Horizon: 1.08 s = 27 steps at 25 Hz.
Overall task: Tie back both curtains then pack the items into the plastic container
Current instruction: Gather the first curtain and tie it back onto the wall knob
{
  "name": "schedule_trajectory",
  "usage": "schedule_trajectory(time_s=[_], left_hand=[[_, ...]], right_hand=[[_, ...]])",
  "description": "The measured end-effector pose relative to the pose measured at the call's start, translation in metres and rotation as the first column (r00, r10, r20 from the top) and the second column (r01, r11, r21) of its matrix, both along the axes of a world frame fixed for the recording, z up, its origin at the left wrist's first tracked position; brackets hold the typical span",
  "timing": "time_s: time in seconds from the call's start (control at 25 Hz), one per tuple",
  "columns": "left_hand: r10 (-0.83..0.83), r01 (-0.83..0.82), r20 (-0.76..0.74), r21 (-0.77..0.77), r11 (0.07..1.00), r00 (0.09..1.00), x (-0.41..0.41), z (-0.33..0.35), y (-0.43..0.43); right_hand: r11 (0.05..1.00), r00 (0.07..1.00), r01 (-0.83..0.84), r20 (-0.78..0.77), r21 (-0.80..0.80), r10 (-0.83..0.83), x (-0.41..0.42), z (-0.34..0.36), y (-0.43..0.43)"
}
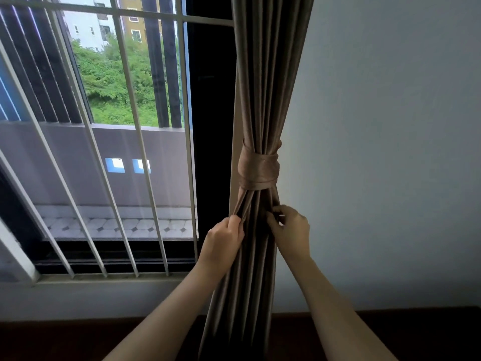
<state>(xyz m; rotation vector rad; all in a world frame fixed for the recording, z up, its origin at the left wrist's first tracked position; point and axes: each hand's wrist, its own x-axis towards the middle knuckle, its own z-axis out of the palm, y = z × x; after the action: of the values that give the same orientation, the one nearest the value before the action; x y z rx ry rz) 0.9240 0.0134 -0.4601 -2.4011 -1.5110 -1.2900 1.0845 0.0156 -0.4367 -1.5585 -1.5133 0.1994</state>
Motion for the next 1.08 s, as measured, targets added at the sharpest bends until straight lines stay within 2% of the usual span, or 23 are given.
schedule_trajectory(time_s=[0.08,0.16,0.28,0.36,0.44,0.52,0.6,0.72,0.8,0.88,1.0,1.08], left_hand=[[0.023,-0.023,-0.008,0.005,1.0,1.0,-0.001,0.004,0.009],[0.006,-0.001,0.058,-0.089,0.996,0.998,-0.005,0.011,0.016],[0.008,0.042,0.204,-0.241,0.97,0.979,-0.012,0.018,0.019],[0.043,-0.007,0.124,-0.28,0.96,0.991,-0.012,0.024,0.025],[0.077,-0.053,0.064,-0.321,0.946,0.995,-0.015,0.031,0.029],[0.069,-0.049,0.056,-0.308,0.95,0.996,-0.023,0.032,0.026],[0.045,-0.044,0.002,-0.218,0.975,0.999,-0.029,0.03,0.011],[0.046,-0.052,-0.043,-0.149,0.988,0.998,-0.026,0.029,0.004],[0.123,-0.132,-0.058,-0.197,0.971,0.991,-0.024,0.032,0.025],[0.153,-0.169,-0.085,-0.234,0.958,0.985,-0.026,0.032,0.04],[0.063,-0.063,-0.005,-0.145,0.987,0.998,-0.025,0.026,0.029],[0.001,-0.004,-0.04,-0.072,0.997,0.999,-0.024,0.018,0.015]], right_hand=[[0.998,1.0,0.008,0.015,-0.06,-0.007,0.005,-0.012,-0.001],[0.997,0.999,-0.005,0.031,-0.074,0.007,0.005,-0.013,0.003],[0.996,0.992,-0.081,-0.104,-0.042,0.076,-0.006,-0.001,0.001],[0.997,0.986,-0.078,-0.146,-0.014,0.075,-0.015,0.01,0.004],[0.995,0.993,-0.1,-0.057,-0.025,0.099,-0.022,0.024,0.012],[0.983,0.986,-0.164,0.021,-0.081,0.166,-0.021,0.034,0.016],[0.97,0.975,-0.216,0.037,-0.112,0.221,-0.002,0.031,0.014],[0.991,0.993,-0.118,-0.006,-0.06,0.118,0.026,0.031,0.015],[0.996,0.998,-0.045,-0.037,-0.079,0.042,0.028,0.037,0.02],[0.991,0.997,-0.075,0.009,-0.112,0.077,0.019,0.037,0.021],[0.988,0.994,-0.104,0.013,-0.111,0.106,0.01,0.032,0.017],[0.989,0.994,-0.112,-0.017,-0.098,0.111,0.007,0.026,0.014]])
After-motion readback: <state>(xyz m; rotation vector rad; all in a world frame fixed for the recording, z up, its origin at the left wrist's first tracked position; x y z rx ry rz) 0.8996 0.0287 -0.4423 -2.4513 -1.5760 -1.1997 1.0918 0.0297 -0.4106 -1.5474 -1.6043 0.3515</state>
